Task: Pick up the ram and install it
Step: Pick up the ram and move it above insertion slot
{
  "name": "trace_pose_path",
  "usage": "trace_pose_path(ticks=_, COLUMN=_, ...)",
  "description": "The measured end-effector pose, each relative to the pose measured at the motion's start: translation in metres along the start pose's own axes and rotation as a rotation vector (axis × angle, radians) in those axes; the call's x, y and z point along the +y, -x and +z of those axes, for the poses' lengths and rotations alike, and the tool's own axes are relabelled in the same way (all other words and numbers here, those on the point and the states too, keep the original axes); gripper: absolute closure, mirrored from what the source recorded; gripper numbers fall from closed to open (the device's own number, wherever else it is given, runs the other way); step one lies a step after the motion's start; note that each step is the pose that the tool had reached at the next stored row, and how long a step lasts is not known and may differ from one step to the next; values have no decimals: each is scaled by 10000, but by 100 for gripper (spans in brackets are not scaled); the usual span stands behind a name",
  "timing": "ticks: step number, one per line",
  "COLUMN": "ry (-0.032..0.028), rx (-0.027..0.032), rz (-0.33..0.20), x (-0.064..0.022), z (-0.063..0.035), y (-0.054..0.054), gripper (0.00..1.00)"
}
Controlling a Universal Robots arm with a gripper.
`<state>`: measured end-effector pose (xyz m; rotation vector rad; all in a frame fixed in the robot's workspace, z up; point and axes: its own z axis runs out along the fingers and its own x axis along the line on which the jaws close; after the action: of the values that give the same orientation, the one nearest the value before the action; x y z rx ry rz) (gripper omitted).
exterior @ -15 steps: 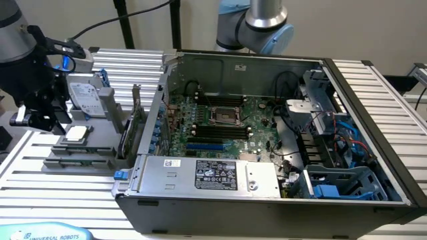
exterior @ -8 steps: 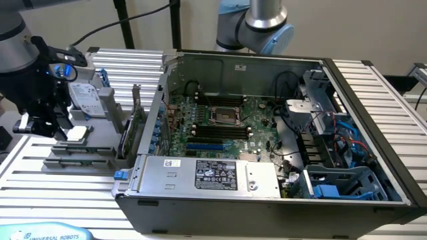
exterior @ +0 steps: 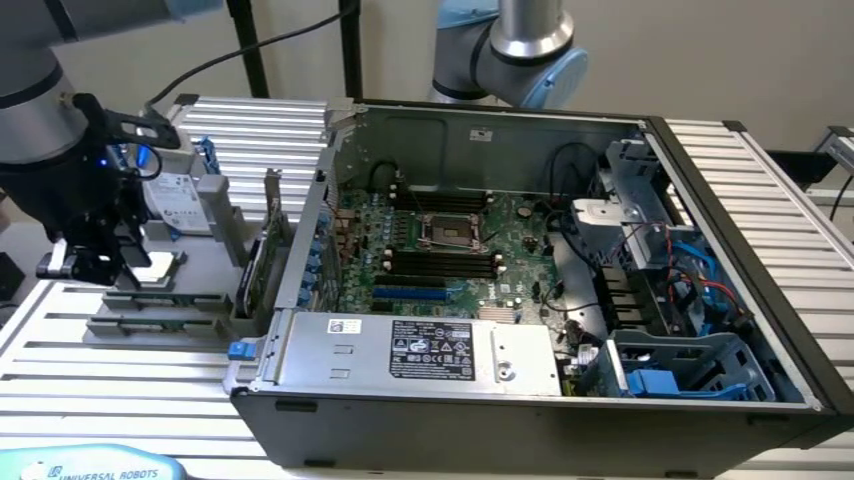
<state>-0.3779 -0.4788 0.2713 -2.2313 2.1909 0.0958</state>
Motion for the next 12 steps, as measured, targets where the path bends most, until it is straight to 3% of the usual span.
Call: trace_pose_path(ticks=12, ry=1, rx=1, rz=0, x=-7, z=217, y=-37, gripper=64)
